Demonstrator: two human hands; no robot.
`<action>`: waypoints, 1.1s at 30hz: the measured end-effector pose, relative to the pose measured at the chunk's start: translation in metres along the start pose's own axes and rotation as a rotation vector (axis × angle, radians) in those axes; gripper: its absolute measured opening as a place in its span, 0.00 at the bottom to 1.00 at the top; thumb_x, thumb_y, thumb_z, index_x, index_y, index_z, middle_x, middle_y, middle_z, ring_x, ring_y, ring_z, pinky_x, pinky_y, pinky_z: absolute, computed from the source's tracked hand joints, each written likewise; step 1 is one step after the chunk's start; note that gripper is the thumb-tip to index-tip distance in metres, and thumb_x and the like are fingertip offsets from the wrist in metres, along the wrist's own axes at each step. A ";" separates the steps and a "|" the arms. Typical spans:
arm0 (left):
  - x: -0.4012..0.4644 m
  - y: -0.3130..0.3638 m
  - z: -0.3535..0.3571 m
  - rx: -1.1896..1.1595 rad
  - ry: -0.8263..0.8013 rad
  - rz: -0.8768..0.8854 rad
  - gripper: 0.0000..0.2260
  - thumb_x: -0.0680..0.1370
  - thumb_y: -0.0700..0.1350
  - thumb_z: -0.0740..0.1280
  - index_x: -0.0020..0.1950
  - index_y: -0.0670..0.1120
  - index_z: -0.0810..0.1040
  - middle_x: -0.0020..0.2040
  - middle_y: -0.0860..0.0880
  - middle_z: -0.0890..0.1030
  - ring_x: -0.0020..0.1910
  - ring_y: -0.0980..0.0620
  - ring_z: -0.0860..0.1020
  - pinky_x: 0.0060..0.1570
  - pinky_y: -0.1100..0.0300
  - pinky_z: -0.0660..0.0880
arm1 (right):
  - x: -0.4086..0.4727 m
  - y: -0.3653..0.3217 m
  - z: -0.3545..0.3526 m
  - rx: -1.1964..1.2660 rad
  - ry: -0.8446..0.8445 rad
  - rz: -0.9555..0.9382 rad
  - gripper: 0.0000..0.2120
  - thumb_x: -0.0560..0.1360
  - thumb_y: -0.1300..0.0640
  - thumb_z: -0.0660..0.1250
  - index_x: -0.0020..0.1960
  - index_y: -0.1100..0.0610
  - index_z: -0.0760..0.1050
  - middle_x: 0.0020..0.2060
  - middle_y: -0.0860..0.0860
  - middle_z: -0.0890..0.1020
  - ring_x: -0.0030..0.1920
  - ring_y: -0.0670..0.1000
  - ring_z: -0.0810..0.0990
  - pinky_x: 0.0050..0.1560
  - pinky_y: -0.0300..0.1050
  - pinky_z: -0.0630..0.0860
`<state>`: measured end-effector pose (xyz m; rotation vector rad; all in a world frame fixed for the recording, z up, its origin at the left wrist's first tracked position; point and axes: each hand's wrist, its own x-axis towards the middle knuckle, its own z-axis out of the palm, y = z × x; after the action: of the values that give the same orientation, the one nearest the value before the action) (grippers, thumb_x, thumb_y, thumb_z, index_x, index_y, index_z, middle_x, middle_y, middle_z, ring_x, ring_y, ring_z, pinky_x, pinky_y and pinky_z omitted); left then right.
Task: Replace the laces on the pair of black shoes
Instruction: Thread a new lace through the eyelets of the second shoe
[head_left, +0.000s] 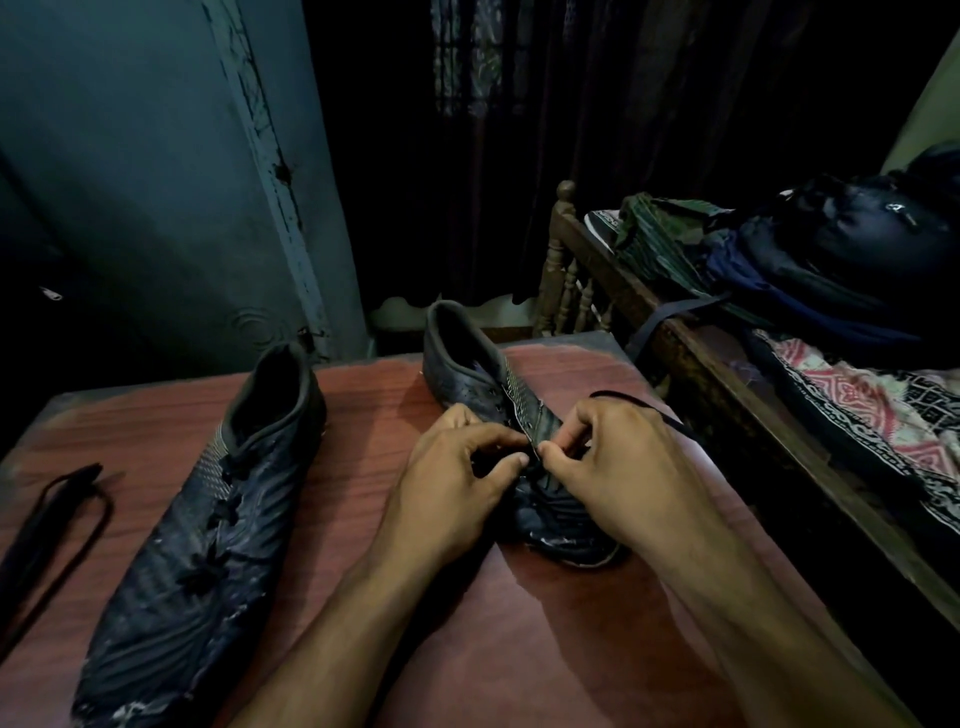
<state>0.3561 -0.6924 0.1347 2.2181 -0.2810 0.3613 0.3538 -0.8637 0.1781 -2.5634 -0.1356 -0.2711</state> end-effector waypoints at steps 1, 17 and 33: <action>0.000 0.000 0.000 0.011 -0.005 0.008 0.07 0.76 0.47 0.75 0.53 0.56 0.87 0.42 0.56 0.74 0.45 0.63 0.75 0.43 0.74 0.65 | 0.000 0.001 -0.001 0.012 -0.002 0.010 0.11 0.73 0.48 0.74 0.36 0.49 0.77 0.31 0.44 0.79 0.38 0.46 0.80 0.41 0.49 0.77; 0.001 -0.007 0.003 0.024 -0.017 0.075 0.06 0.80 0.45 0.70 0.52 0.55 0.84 0.43 0.59 0.77 0.45 0.65 0.77 0.43 0.75 0.66 | 0.007 0.014 0.014 0.170 -0.071 -0.099 0.11 0.73 0.56 0.71 0.46 0.45 0.70 0.32 0.47 0.78 0.33 0.46 0.76 0.37 0.51 0.75; 0.005 -0.007 -0.002 -0.016 -0.123 -0.021 0.24 0.77 0.32 0.61 0.60 0.57 0.85 0.51 0.57 0.80 0.53 0.63 0.76 0.54 0.77 0.67 | 0.018 0.025 0.006 0.310 -0.129 -0.026 0.07 0.76 0.57 0.72 0.39 0.51 0.82 0.31 0.50 0.83 0.32 0.49 0.81 0.39 0.50 0.78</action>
<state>0.3626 -0.6865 0.1327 2.2292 -0.3249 0.2109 0.3761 -0.8807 0.1637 -2.2707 -0.2402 -0.0852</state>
